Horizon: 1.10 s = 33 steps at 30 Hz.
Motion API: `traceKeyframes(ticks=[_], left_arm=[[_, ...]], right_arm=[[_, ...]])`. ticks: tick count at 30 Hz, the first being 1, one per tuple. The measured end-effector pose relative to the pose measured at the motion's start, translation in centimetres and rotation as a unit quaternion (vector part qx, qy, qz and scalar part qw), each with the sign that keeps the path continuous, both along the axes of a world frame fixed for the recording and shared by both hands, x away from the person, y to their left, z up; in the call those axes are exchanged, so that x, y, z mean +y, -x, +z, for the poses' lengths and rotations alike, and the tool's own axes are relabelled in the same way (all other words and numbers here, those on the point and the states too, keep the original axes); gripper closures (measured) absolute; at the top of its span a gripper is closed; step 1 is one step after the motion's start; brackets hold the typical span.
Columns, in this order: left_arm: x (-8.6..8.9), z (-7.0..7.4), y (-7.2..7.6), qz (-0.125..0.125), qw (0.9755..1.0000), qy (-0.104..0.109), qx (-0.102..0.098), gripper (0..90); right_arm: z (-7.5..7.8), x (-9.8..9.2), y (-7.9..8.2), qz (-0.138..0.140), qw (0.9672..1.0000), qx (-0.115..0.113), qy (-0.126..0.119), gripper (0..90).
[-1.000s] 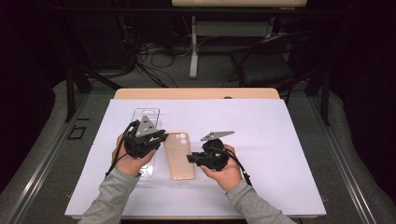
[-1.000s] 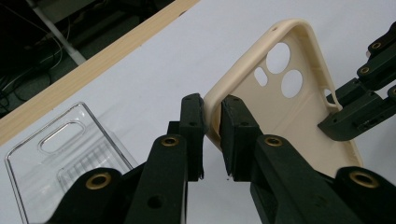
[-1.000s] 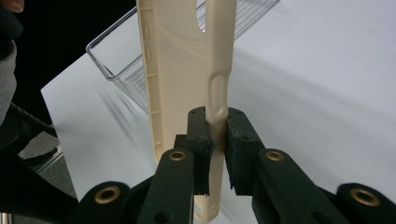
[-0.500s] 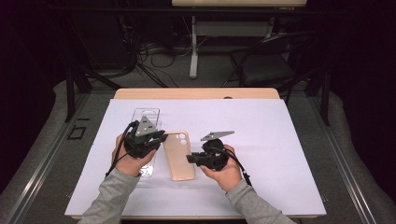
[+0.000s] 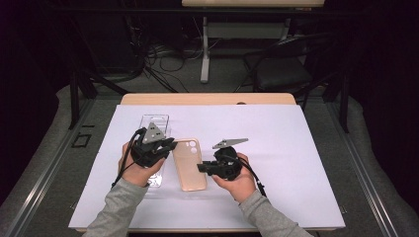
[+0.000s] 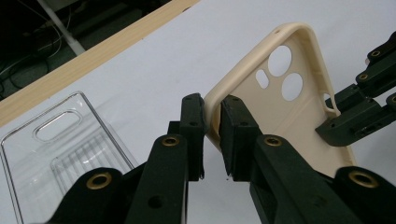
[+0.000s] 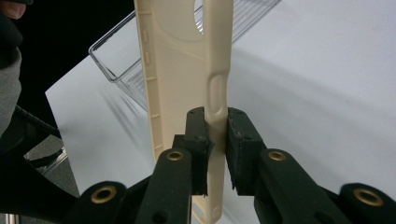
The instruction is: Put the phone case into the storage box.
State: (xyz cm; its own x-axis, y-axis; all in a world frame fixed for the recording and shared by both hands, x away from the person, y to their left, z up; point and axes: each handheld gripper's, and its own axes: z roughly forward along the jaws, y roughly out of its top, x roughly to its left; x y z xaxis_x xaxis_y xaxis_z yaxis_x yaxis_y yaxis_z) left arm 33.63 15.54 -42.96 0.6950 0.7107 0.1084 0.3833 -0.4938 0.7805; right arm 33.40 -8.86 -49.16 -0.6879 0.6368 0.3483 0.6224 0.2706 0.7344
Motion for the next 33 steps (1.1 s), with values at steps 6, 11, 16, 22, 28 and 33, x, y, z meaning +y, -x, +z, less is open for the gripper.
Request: traceKeyframes(ticks=[6,11,16,22,28,33], left_arm=[[0.1,-0.2,-0.2,0.000,1.0000,0.005,0.005,80.4],[0.3,-0.2,-0.4,0.001,1.0000,0.007,0.007,80.6],[0.6,-0.2,-0.5,0.005,0.9999,0.011,0.006,80.7],[1.0,-0.3,-0.7,0.007,0.9998,0.014,0.008,80.8],[1.2,-0.3,-0.9,0.013,0.9998,0.015,0.007,80.9],[1.5,-0.4,-1.0,0.015,0.9996,0.021,0.010,81.0]], right_arm=[[0.0,0.0,0.0,0.000,1.0000,0.003,-0.004,76.0],[0.2,-0.1,0.0,-0.001,0.9999,0.001,-0.012,69.4],[0.4,-0.4,-0.2,-0.007,0.9997,-0.001,-0.024,62.2],[1.1,-0.9,-0.2,-0.010,0.9993,-0.022,-0.030,50.7],[2.3,-2.1,-0.2,-0.019,0.9984,-0.039,-0.035,47.0],[2.5,-3.0,-0.1,-0.020,0.9975,-0.066,-0.016,45.1]])
